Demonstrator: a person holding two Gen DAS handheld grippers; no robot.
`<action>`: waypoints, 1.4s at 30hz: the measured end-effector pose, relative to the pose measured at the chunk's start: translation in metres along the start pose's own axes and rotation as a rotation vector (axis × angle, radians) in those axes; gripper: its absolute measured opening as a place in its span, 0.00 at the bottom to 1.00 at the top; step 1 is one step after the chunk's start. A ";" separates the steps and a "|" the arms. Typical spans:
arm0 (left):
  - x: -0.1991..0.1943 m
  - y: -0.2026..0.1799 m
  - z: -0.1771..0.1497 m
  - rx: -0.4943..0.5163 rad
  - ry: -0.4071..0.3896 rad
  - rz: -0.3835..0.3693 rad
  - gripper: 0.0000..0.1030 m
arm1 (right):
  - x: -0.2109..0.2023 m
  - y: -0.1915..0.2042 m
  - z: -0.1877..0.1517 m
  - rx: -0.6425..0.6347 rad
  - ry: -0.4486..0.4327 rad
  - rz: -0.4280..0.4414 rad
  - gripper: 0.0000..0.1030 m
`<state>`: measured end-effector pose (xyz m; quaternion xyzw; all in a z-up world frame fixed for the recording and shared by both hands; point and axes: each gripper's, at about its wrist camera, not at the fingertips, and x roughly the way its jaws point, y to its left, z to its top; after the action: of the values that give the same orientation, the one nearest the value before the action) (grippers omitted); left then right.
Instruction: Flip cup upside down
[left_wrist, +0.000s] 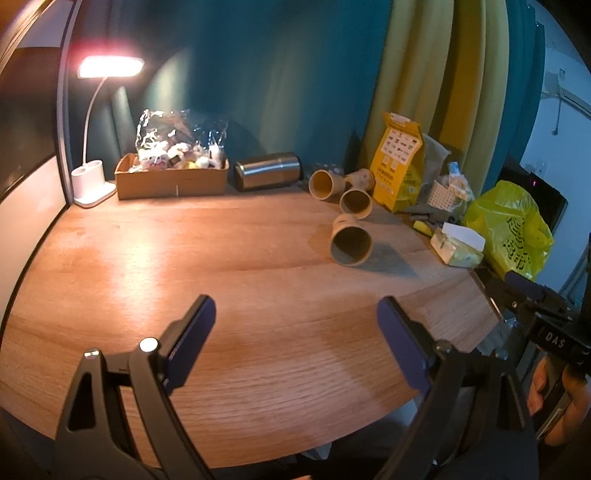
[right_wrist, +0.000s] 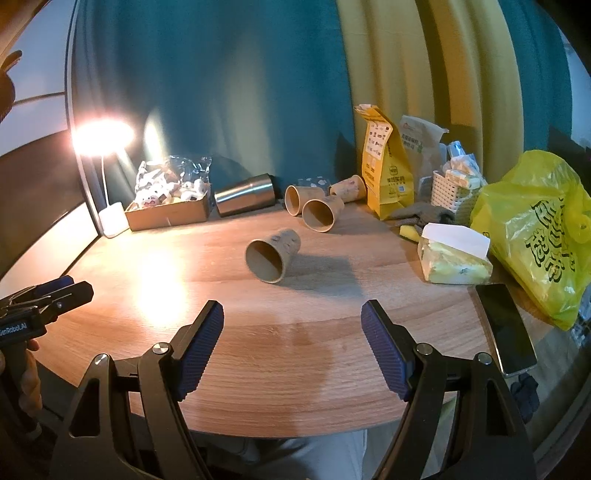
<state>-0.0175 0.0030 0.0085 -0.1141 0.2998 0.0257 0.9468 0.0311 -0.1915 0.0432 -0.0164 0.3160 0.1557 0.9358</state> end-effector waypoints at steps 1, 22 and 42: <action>-0.001 0.000 0.000 0.000 -0.002 0.000 0.88 | 0.000 0.001 -0.001 -0.001 -0.001 0.000 0.78; -0.005 -0.001 0.000 0.006 -0.010 0.006 0.88 | -0.001 0.000 0.000 0.000 0.002 0.004 0.78; -0.005 0.001 0.000 0.009 -0.013 0.011 0.88 | -0.001 0.000 0.000 0.002 0.006 0.005 0.78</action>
<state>-0.0219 0.0036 0.0110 -0.1079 0.2945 0.0302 0.9491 0.0305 -0.1922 0.0435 -0.0150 0.3189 0.1578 0.9345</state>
